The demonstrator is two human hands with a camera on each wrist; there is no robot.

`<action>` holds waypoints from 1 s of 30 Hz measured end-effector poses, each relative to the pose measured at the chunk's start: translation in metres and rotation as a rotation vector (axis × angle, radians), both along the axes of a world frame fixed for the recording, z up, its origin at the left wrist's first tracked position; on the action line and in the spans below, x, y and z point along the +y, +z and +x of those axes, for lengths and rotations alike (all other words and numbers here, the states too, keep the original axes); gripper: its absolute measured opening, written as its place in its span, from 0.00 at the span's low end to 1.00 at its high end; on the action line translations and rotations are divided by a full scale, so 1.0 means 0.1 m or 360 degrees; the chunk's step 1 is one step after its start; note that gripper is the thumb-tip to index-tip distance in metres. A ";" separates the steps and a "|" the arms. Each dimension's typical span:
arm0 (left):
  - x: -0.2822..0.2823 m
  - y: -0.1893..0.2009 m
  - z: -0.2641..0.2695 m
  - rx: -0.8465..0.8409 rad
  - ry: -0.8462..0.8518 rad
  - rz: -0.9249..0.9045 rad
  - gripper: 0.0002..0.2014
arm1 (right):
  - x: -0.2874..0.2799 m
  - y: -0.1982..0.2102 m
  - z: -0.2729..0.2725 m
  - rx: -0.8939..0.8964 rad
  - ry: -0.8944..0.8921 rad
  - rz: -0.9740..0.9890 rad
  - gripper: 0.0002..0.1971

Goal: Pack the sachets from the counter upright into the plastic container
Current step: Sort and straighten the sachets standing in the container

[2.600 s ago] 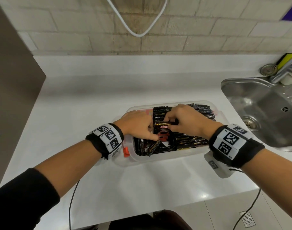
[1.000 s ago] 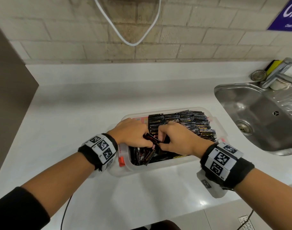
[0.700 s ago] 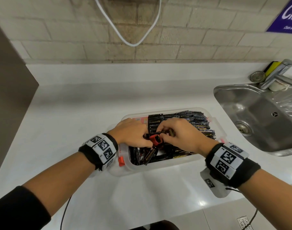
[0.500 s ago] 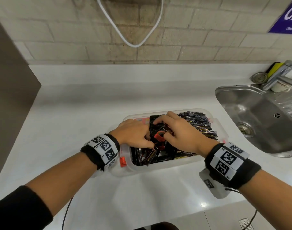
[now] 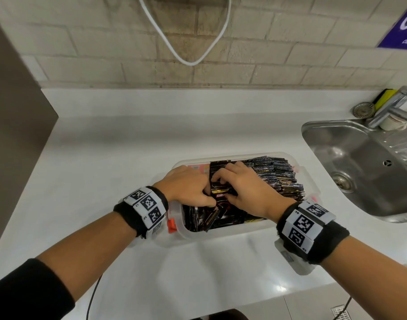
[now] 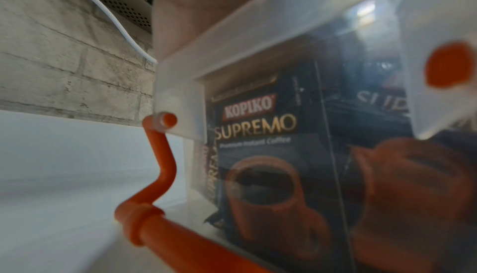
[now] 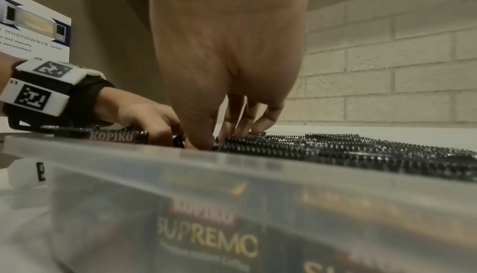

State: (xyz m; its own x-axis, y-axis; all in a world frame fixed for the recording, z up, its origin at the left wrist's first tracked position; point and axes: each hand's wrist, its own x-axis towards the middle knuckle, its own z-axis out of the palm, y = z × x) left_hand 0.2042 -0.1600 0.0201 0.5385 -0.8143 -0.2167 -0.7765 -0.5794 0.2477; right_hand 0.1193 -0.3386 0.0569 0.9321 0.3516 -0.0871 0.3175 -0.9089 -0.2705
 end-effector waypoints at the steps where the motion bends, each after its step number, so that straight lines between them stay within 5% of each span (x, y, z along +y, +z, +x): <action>1: 0.00 0.00 0.00 -0.0007 -0.0001 -0.0012 0.24 | 0.00 0.00 -0.01 -0.0011 -0.0014 -0.0073 0.21; 7: 0.00 -0.03 0.02 -0.0036 0.0008 -0.0030 0.23 | 0.04 0.01 -0.14 -0.0139 -0.0072 -0.0069 0.09; 13: -0.01 -0.05 0.03 -0.0079 0.0003 -0.0051 0.26 | 0.07 0.01 -0.19 0.0066 0.0026 -0.0288 0.12; 30: 0.02 0.00 -0.01 -0.0083 -0.0013 0.0006 0.23 | -0.04 0.17 -0.14 -0.0044 -0.0158 0.0083 0.07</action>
State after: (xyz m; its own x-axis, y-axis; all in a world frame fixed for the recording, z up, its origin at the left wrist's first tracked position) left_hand 0.2037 -0.1582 0.0202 0.5423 -0.8180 -0.1916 -0.7931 -0.5737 0.2044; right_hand 0.1054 -0.3424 0.0744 0.9644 0.2606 -0.0451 0.2344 -0.9212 -0.3105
